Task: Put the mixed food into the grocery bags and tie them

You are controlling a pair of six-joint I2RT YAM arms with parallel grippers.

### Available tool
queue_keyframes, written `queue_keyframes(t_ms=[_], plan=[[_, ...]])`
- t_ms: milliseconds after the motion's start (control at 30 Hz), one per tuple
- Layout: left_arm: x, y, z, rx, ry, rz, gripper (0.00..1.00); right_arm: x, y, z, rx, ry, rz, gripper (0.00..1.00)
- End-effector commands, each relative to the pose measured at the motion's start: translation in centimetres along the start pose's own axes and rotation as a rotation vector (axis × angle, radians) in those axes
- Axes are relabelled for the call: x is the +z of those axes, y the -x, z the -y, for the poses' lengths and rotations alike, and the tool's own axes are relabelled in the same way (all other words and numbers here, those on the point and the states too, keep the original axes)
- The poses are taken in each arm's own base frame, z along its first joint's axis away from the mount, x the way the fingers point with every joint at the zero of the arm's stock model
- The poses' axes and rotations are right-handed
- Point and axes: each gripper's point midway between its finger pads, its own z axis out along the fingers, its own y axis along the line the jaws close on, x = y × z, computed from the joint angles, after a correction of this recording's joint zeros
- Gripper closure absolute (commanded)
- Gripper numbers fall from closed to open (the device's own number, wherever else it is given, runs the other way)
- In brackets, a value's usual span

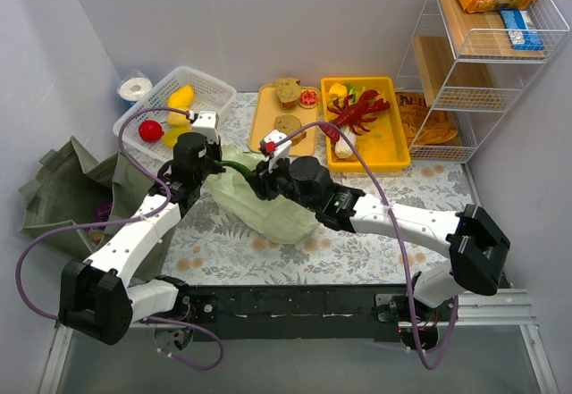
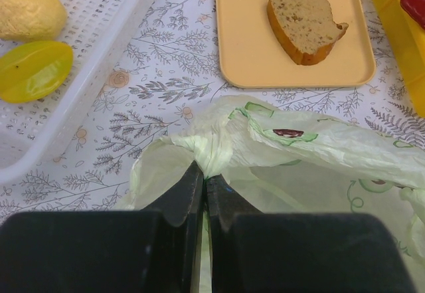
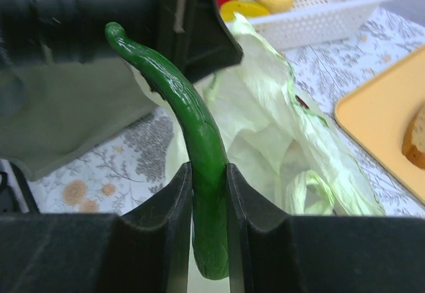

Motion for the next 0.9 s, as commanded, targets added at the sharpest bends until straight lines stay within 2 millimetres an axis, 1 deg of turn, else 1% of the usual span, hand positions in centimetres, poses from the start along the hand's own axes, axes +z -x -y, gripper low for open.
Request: queue_keyframes(t_ms=[0,33,133,167,233,300,333,400,433,500,533,567,633,700,733,767,800,833,867], plan=[[-0.4,0.8,-0.3,-0.009,0.006,0.034,1.0,0.4,-1.8,2.1,0.005,-0.119,-0.018,0.99],[-0.4,0.8,-0.3,-0.009,0.007,0.034,1.0,0.2,-3.0,2.6,-0.004,-0.142,-0.055,0.99],[-0.5,0.9,-0.3,-0.01,0.009,0.039,1.0,-0.2,-4.8,4.0,-0.029,-0.211,-0.109,0.99],[-0.5,0.8,-0.4,-0.008,0.01,0.036,1.0,-0.4,-5.2,4.6,-0.039,-0.243,-0.119,0.99],[-0.5,0.8,-0.3,-0.009,0.01,0.036,1.0,-0.6,-5.9,5.3,-0.053,-0.274,-0.142,0.99],[-0.4,0.8,-0.4,-0.008,0.01,0.036,1.0,-0.6,-6.5,5.6,-0.073,-0.294,-0.179,0.99],[-0.4,0.8,-0.3,-0.009,0.009,0.034,1.0,-0.6,-6.7,5.6,-0.077,-0.297,-0.192,0.96],[-0.5,0.8,-0.4,-0.008,0.01,0.036,1.0,-0.4,-6.8,5.4,-0.096,-0.279,-0.223,0.76],[-0.5,0.9,-0.3,-0.01,0.01,0.037,1.0,-0.3,-6.6,5.2,-0.102,-0.267,-0.227,0.6],[-0.5,0.9,-0.3,-0.009,0.007,0.037,1.0,-0.2,-6.5,4.6,-0.114,-0.23,-0.232,0.49],[-0.5,0.9,-0.3,-0.009,0.005,0.037,1.0,-0.2,-6.4,4.3,-0.116,-0.214,-0.23,0.37],[-0.5,0.9,-0.3,-0.008,0.005,0.037,1.0,-0.3,-5.9,3.7,-0.115,-0.18,-0.221,0.34],[-0.5,0.8,-0.2,-0.007,0.004,0.037,1.0,-0.3,-4.9,3.0,-0.114,-0.143,-0.194,0.33],[-0.5,0.9,-0.3,-0.006,0.005,0.037,1.0,-0.8,-2.8,1.9,-0.103,-0.089,-0.139,0.33],[-0.5,0.9,-0.3,-0.006,0.007,0.037,1.0,-0.9,-1.3,1.4,-0.097,-0.067,-0.096,0.33],[-0.4,0.8,-0.4,-0.003,0.01,0.034,1.0,-1.6,0.7,0.7,-0.089,-0.036,-0.045,0.34],[-0.4,0.7,-0.5,-0.001,0.015,0.032,1.0,-2.0,1.8,0.4,-0.087,-0.021,-0.014,0.35],[-0.4,0.6,-0.7,0.005,0.026,0.031,1.0,-2.3,3.7,0.1,-0.088,-0.009,0.039,0.35],[-0.4,0.7,-1.3,0.01,0.059,0.035,1.0,-3.1,5.8,-0.1,-0.083,-0.007,0.093,0.36]])
